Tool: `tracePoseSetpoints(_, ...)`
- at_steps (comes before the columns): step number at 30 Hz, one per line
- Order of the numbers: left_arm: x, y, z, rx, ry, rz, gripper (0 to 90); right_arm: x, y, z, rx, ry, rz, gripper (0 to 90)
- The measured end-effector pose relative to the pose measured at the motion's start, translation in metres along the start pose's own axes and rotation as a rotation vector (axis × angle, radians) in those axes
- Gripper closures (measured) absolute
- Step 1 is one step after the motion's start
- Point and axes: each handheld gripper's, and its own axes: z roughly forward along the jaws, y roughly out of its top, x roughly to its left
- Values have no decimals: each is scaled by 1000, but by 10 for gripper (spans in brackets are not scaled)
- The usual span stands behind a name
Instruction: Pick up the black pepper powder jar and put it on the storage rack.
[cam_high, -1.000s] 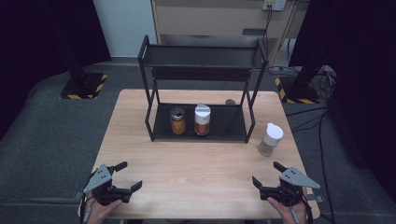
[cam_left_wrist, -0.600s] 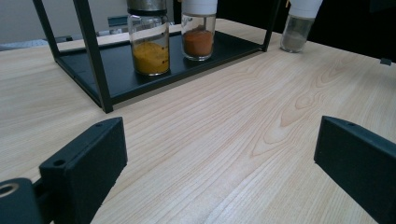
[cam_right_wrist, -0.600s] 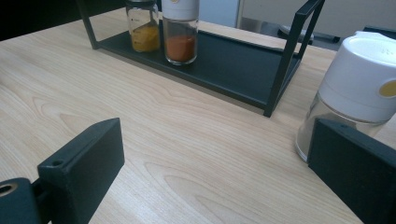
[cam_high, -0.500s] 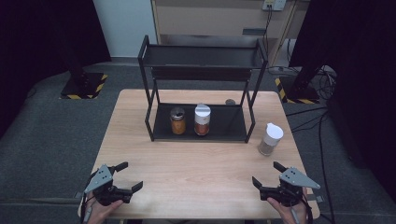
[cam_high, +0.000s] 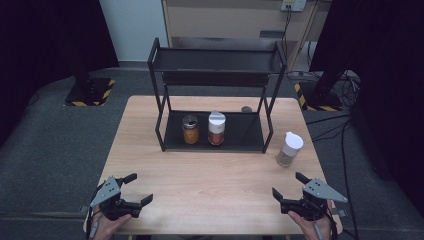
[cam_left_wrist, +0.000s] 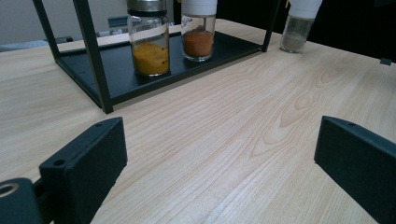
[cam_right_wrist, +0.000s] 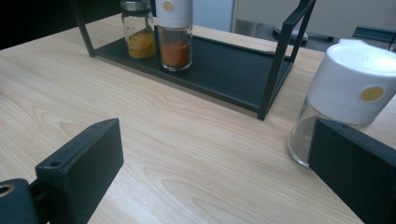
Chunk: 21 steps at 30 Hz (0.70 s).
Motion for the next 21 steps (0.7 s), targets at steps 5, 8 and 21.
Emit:
tracePoseSetpoints(5, 0, 0, 0, 0, -1, -1, 15, -1, 6, -4, -8, -14, 5, 34)
tracePoseSetpoints(8, 0, 0, 0, 1, -1, 1, 15, -3, 11, -7, -8, -27, 5, 35)
tracePoseSetpoints(21, 0, 0, 0, 1, -3, 1, 15, -17, 42, -9, -24, -91, 18, 36)
